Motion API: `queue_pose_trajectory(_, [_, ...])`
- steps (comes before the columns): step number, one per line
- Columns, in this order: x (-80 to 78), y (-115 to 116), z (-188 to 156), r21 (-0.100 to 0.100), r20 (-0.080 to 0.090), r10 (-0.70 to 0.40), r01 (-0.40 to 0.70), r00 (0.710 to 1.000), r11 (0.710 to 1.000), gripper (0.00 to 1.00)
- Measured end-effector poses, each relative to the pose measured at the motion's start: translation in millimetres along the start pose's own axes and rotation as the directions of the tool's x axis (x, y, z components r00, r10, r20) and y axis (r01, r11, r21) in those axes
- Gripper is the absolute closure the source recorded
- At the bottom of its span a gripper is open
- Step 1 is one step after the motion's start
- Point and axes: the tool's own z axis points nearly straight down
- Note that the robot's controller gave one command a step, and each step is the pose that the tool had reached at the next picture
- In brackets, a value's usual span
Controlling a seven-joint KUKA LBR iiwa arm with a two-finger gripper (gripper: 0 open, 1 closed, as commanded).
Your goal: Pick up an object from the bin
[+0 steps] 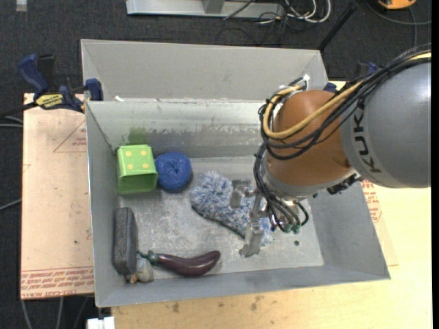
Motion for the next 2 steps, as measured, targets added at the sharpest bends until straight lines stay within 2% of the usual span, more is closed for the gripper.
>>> queue_pose_trajectory(1, [-1.7, -0.3, -4.3, -0.001, 0.008, 0.002, -0.002, 1.0, 1.0, 0.0])
queue_pose_trajectory(2, [-22.8, -0.6, 37.4, -0.002, 0.016, 0.029, -0.029, 0.999, 1.0, 0.0])
